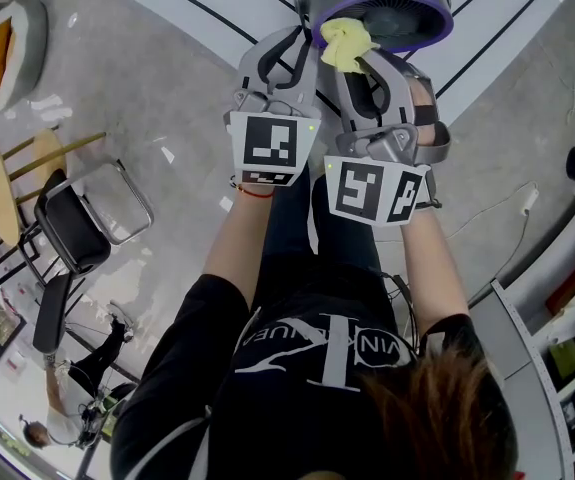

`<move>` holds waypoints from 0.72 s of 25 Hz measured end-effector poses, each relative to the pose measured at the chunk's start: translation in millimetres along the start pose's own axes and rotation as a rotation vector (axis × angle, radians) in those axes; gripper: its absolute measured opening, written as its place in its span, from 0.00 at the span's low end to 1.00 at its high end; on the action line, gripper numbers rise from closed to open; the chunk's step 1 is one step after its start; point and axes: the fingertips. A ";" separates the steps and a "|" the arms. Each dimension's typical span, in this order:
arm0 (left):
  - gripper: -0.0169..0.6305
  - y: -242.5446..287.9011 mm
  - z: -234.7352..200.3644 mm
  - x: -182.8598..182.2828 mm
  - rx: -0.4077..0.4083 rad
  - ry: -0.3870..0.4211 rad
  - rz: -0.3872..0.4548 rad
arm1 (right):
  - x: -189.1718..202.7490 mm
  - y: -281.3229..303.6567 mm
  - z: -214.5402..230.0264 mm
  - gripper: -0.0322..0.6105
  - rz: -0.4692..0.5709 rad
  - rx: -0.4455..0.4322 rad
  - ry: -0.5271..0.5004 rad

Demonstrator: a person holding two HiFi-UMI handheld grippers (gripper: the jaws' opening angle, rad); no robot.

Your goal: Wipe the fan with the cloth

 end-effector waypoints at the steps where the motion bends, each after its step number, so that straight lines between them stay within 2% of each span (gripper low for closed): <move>1: 0.12 0.4 -0.2 0.1 0.000 -0.001 0.000 | -1.8 1.3 0.3 0.10 0.005 -0.006 0.005; 12: 0.12 0.6 -0.2 8.1 0.005 -0.012 -0.006 | -12.8 1.6 6.4 0.11 0.021 -0.028 0.034; 18: 0.12 2.2 1.2 9.2 0.003 -0.005 -0.005 | -21.3 -4.7 21.0 0.11 0.047 -0.019 0.089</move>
Point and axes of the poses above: the fingertips, and each gripper's own axes: y forward along the fingers, z to its right, x out of its underside, and after that the axes turned 3 degrees about -x, right-handed
